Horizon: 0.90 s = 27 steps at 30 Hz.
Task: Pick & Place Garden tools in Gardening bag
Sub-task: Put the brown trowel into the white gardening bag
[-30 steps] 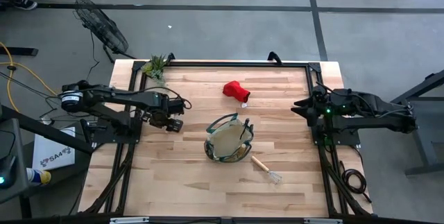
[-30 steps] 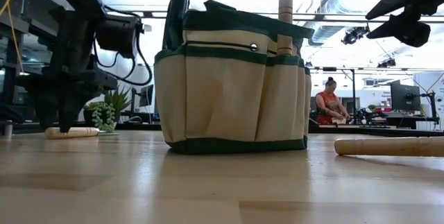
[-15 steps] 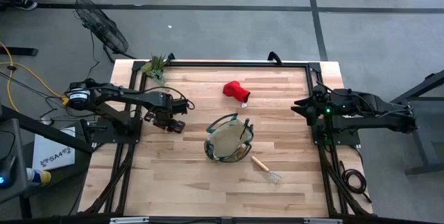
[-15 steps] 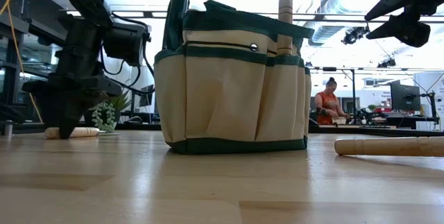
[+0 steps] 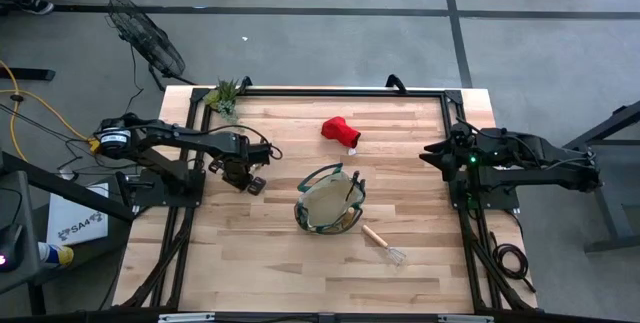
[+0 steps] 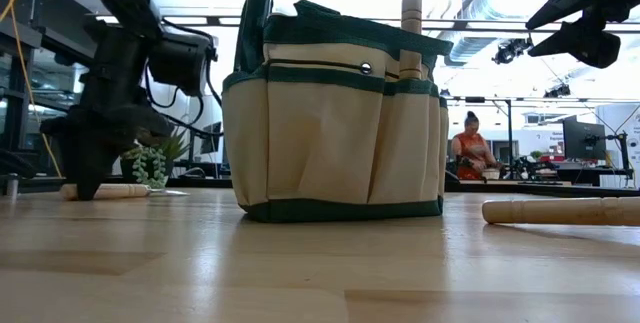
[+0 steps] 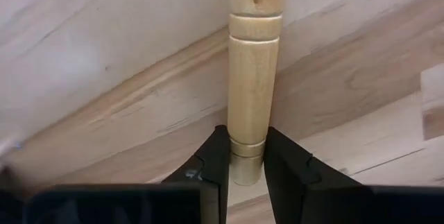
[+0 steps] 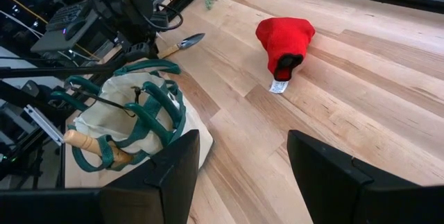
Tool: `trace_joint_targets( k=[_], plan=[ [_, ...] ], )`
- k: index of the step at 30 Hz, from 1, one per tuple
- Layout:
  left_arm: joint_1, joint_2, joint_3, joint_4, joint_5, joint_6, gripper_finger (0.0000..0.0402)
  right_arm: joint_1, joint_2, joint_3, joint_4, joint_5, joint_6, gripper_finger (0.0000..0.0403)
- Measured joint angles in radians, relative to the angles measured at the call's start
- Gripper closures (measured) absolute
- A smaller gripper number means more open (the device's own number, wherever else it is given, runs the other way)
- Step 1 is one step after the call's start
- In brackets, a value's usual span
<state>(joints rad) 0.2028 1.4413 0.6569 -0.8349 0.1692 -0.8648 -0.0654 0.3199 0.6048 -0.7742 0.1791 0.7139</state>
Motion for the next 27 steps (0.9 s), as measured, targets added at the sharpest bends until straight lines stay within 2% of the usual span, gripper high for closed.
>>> trace_joint_targets(
  k=[5, 11, 14, 17, 22, 27],
  plan=[
    [-0.002, -0.014, 0.119, -0.156, -0.030, 0.108, 0.0344, 0.000, 0.000, 0.000, 0.001, -0.006, -0.001, 0.0192],
    [-0.015, -0.017, 0.353, -0.356, -0.163, 0.272, 0.0344, 0.000, 0.000, 0.000, 0.037, -0.029, -0.009, 0.0192],
    [-0.037, -0.018, 0.482, -0.456, -0.278, 0.328, 0.0344, 0.000, 0.000, 0.000, 0.079, -0.060, 0.028, 0.0192],
    [-0.069, -0.019, 0.608, -0.509, -0.435, 0.373, 0.0344, 0.000, 0.000, 0.000, 0.117, -0.082, 0.055, 0.0192],
    [-0.131, -0.017, 0.768, -0.534, -0.687, 0.462, 0.0344, 0.000, 0.000, 0.000, 0.149, -0.083, 0.053, 0.0192],
    [-0.177, 0.012, 0.887, -0.517, -0.817, 0.597, 0.0344, 0.000, 0.000, 0.000, 0.159, -0.116, 0.153, 0.0192]
  ],
)
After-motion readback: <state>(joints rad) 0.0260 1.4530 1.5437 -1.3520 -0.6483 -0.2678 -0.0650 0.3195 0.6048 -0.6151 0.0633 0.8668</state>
